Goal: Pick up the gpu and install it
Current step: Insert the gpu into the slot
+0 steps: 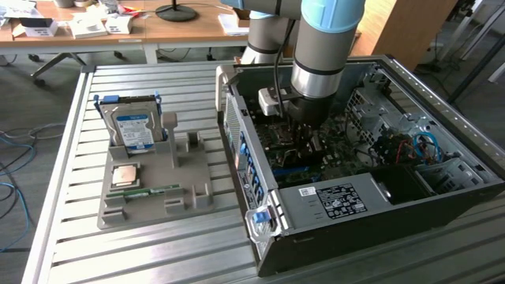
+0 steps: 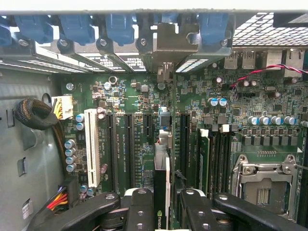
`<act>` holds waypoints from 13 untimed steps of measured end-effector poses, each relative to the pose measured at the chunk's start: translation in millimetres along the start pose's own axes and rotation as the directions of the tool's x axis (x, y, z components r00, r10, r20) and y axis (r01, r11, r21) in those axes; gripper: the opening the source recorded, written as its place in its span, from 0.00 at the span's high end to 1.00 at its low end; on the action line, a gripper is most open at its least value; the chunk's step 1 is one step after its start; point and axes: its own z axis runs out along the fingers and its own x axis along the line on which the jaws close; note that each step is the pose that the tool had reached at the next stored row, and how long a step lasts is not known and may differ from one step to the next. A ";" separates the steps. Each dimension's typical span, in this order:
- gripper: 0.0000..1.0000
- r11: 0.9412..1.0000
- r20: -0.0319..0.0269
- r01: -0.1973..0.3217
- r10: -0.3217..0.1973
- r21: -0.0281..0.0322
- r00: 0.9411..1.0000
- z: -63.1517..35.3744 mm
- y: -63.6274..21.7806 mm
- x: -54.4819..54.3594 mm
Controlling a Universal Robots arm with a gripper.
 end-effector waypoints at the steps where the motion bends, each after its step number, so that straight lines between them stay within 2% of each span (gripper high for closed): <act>1: 0.74 1.000 0.000 0.000 0.000 0.000 1.000 0.0 0.0 0.0; 9: 0.74 1.000 0.000 0.000 0.000 0.000 1.000 0.0 -0.2 0.0; 13: 0.74 1.000 0.000 0.000 0.000 -0.005 1.000 0.0 -0.4 0.0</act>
